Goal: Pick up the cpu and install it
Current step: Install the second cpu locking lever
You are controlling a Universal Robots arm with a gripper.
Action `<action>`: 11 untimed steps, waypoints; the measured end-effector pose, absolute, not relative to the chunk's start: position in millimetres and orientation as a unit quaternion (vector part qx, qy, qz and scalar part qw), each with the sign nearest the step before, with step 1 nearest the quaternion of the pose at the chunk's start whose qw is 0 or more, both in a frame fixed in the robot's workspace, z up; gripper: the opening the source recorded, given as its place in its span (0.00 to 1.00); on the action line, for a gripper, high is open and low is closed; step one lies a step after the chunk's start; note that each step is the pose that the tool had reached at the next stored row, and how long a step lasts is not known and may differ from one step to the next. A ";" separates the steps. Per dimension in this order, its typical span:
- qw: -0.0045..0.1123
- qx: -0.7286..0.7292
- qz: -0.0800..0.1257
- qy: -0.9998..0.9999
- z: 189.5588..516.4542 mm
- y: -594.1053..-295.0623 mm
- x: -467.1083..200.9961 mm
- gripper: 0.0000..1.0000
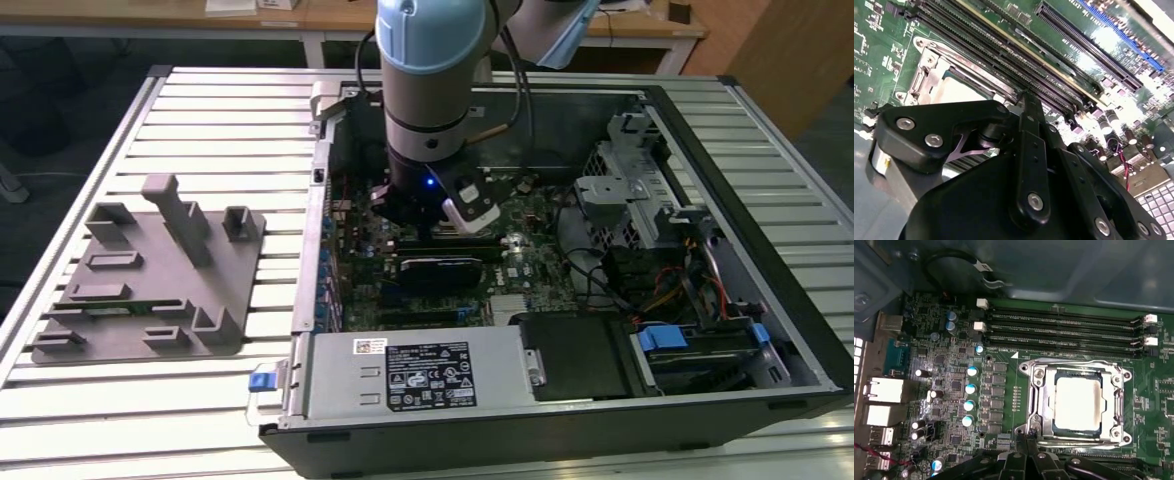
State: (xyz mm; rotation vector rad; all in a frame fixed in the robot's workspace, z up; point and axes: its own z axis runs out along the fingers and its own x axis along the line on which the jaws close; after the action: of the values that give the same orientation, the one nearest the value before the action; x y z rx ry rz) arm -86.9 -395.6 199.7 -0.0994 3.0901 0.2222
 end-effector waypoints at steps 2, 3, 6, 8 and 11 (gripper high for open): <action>0.021 -0.034 0.074 0.996 198.9 -395.6 -87.0 0.11; 0.021 -0.035 0.075 0.996 198.5 -395.6 -87.0 0.11; 0.021 -0.037 0.076 0.996 196.8 -395.7 -87.2 0.11; 0.021 -0.038 0.077 0.996 195.8 -395.7 -87.2 0.11; 0.020 -0.040 0.077 0.996 195.3 -395.9 -87.3 0.11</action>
State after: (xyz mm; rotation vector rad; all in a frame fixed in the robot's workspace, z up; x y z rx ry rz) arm -87.3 -395.9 195.3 -0.1254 3.0889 0.2388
